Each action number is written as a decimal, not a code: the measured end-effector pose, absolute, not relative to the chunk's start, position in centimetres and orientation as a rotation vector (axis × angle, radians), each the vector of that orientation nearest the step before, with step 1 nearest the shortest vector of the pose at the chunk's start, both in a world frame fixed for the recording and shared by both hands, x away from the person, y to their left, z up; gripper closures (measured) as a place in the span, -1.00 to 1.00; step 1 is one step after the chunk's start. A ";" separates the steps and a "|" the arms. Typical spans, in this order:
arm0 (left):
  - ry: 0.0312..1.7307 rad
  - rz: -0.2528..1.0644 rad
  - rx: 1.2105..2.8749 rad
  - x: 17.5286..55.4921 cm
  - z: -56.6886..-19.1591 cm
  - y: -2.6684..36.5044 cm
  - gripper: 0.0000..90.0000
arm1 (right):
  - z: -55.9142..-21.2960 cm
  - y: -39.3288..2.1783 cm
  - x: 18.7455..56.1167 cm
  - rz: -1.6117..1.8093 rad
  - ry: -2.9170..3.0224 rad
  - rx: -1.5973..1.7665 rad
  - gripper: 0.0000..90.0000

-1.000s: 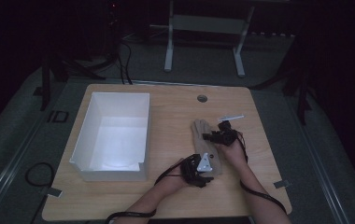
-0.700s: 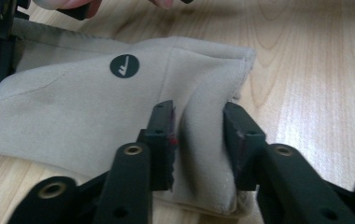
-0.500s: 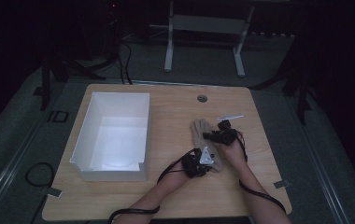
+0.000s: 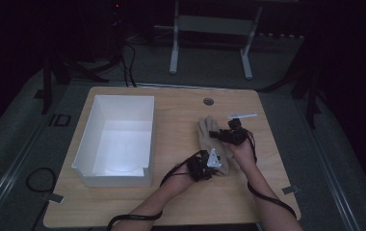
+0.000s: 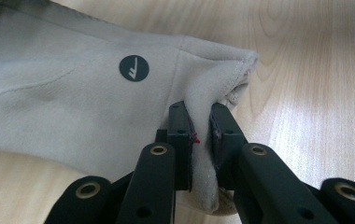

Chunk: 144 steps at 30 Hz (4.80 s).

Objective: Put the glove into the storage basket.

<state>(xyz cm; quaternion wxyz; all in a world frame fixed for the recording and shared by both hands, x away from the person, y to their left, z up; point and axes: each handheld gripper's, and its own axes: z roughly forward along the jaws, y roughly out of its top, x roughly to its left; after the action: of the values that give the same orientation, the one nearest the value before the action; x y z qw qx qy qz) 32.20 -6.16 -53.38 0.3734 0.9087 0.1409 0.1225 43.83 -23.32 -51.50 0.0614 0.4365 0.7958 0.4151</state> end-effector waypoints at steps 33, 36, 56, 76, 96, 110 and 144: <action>0.367 0.385 2.321 31.3 -45.7 -1.4 0.82 | -43.1 -20.0 42.4 1.411 2.336 1.187 0.52; 0.372 0.390 2.324 31.3 -44.9 -0.8 0.82 | -42.2 -19.4 42.5 1.416 2.337 1.173 0.52; 0.407 0.474 2.316 30.8 -40.1 2.7 0.82 | -37.2 -15.6 42.7 1.479 2.330 1.068 0.52; 0.521 0.534 2.313 29.5 -39.3 9.7 0.82 | -36.5 -7.8 43.1 1.538 2.401 0.987 0.52; 0.670 0.561 2.314 28.5 -40.8 16.1 0.82 | -37.3 0.1 43.0 1.538 2.490 0.901 0.52; 0.794 0.543 2.347 28.2 -44.2 18.5 0.82 | -40.9 4.0 43.4 1.491 2.563 0.916 0.51; 1.101 0.419 2.085 29.4 -48.0 20.4 -0.46 | -43.7 5.0 43.8 1.233 2.728 0.838 -0.56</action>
<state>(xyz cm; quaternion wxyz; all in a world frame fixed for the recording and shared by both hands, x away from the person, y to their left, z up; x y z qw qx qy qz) 29.35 20.41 -48.01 0.3646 0.8107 0.4282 0.1628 43.81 4.97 -43.71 0.0165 0.2695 0.8774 0.3967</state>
